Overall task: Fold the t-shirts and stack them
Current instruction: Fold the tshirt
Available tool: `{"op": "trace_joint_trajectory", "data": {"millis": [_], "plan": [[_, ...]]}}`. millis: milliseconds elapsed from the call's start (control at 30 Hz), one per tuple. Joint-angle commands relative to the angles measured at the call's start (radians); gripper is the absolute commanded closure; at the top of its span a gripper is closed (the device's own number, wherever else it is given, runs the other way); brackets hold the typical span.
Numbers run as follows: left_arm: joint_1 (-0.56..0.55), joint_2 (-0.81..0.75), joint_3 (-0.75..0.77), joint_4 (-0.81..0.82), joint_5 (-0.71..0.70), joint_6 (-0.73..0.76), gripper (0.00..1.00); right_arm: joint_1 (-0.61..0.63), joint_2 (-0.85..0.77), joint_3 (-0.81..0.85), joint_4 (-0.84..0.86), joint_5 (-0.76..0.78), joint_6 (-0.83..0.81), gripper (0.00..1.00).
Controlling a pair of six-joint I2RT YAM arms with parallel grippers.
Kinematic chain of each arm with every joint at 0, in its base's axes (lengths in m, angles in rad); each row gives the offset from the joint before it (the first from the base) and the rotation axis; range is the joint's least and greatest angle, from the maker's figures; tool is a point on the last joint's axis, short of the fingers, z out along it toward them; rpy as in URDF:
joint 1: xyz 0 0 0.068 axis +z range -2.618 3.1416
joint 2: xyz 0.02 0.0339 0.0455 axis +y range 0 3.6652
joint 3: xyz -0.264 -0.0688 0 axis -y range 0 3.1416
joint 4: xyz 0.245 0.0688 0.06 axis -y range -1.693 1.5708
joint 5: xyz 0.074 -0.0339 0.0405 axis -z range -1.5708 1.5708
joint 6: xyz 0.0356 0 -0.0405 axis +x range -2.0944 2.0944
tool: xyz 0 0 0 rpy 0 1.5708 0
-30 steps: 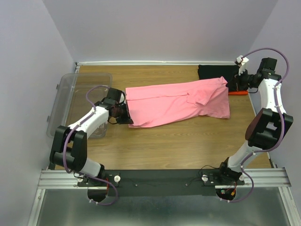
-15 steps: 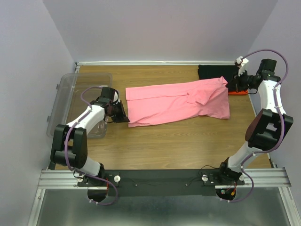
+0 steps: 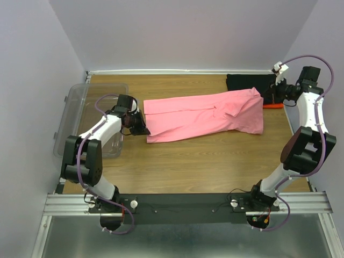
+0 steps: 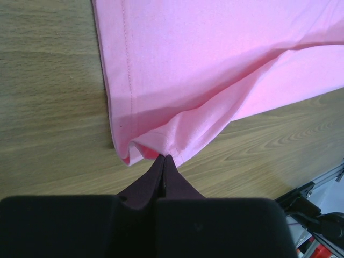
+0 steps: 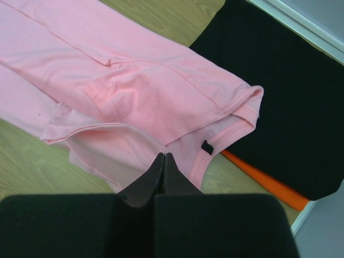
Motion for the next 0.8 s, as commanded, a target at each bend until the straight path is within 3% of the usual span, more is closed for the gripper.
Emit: {"op": "trace_joint_trajectory", "data": {"millis": [0, 767], "plan": [[0.010, 0.018, 0.025, 0.001, 0.014, 0.016, 1.00, -0.009, -0.014, -0.012, 0.043, 0.021, 0.023, 0.99], [0.046, 0.121, 0.100, 0.009, 0.020, 0.045, 1.00, -0.009, 0.038, -0.015, 0.054, 0.041, 0.034, 0.99]]}}
